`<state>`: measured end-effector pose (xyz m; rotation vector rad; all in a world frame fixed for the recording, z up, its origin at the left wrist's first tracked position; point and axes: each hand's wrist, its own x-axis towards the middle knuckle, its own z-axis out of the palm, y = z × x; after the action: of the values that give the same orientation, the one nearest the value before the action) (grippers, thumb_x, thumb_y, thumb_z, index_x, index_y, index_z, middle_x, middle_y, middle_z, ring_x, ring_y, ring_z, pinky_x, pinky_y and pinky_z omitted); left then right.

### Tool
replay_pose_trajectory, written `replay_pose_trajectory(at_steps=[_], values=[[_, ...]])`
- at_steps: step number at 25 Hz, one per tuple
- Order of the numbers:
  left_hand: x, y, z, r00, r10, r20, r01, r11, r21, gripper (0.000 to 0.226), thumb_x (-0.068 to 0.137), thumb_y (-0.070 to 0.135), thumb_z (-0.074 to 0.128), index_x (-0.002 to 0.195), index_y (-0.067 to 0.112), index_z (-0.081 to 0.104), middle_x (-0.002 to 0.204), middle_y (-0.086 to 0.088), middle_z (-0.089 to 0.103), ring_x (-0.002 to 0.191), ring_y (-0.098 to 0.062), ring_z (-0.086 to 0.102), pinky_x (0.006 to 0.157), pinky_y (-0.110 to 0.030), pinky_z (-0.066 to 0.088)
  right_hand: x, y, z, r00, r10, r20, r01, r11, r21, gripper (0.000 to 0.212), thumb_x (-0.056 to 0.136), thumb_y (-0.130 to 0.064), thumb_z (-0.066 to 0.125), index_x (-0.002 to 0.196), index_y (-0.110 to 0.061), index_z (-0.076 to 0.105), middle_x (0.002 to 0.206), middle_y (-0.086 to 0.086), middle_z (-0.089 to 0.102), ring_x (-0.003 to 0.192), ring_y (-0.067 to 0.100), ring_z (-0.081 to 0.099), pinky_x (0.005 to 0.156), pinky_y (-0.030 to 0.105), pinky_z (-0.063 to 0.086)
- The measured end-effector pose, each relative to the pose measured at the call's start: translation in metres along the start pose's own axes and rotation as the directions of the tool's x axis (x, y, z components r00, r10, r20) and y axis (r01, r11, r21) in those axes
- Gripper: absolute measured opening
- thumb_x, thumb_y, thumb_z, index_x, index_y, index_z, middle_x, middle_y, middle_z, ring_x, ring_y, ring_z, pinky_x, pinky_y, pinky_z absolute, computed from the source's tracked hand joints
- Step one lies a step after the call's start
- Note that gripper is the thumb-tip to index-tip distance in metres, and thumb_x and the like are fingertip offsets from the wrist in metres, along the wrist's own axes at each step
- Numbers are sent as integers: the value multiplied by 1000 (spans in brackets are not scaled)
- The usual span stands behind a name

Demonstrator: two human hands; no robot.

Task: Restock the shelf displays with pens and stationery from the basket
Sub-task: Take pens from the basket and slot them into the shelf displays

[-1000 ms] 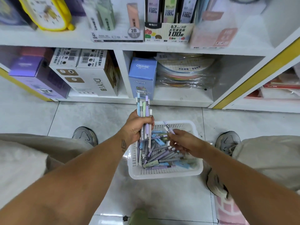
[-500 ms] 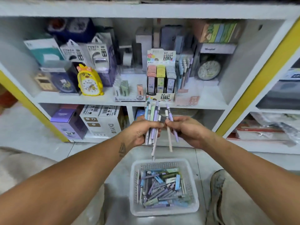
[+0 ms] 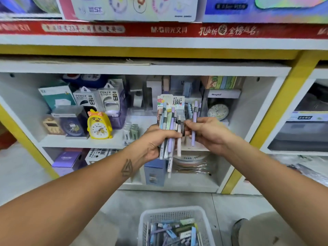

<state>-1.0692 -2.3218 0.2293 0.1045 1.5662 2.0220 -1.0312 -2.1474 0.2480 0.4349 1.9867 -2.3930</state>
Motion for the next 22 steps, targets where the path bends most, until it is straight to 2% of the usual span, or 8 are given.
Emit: replay_pose_trajectory(at_steps=[2,4,6,8,10,13,17,22], values=[[12,8,8,998,-27,-62,27,1000,-1,23,74,-9,74,95,-4,72,88,-22,73,71,-30,72,69,-44,62,12,-16,-15,988,-102,-118,90,991,-104,12,90,-16,72,93,-4,74,83,6,75,71,13,67,74,30,57],[23,14,16,995,-67,-69,68,998,2,14,76,-8,72,89,-1,71,75,-17,71,62,-26,69,63,-40,61,25,-29,-32,935,-282,-214,184,904,-386,14,90,-29,74,87,-16,78,77,-1,75,69,8,63,67,22,50],[30,17,22,993,-108,-49,108,994,-4,9,78,-7,70,82,1,70,68,-14,69,57,-25,68,58,-37,61,37,-35,-46,877,-444,-183,272,774,-571,12,92,-28,72,83,-20,76,72,2,71,64,6,59,61,23,48],[36,19,24,993,-107,-44,106,994,-21,10,78,-8,70,84,0,71,70,-16,70,58,-26,69,58,-39,61,48,-31,-55,852,-514,-100,318,659,-682,4,92,-14,69,90,-16,66,76,-1,64,67,9,59,70,33,57],[43,22,25,995,-77,-57,76,997,-22,21,76,-9,71,97,-5,70,82,-20,70,68,-31,68,66,-45,62,59,-23,-59,858,-511,-54,273,542,-795,17,89,-6,68,91,-17,55,81,1,62,74,18,63,78,42,60],[53,30,28,994,-70,-79,70,998,-4,34,76,-9,72,109,-7,67,93,-23,69,78,-34,68,73,-52,60,72,-15,-61,893,-448,-47,187,464,-866,31,87,-13,73,84,-29,47,82,5,66,77,27,69,76,46,59],[62,32,26,993,-73,-94,72,997,-16,29,75,-9,72,104,-7,69,83,-20,70,68,-29,68,72,-49,59,77,-17,-64,873,-487,-30,229,463,-856,27,89,-14,72,83,-31,52,79,1,68,77,24,70,75,39,58],[71,31,27,992,-86,-91,85,996,-15,14,74,-9,73,86,-2,71,73,-17,70,60,-27,69,62,-44,62,86,-34,-70,745,-667,-4,286,324,-902,7,98,-19,56,100,-18,63,81,4,71,77,24,67,70,36,56]])
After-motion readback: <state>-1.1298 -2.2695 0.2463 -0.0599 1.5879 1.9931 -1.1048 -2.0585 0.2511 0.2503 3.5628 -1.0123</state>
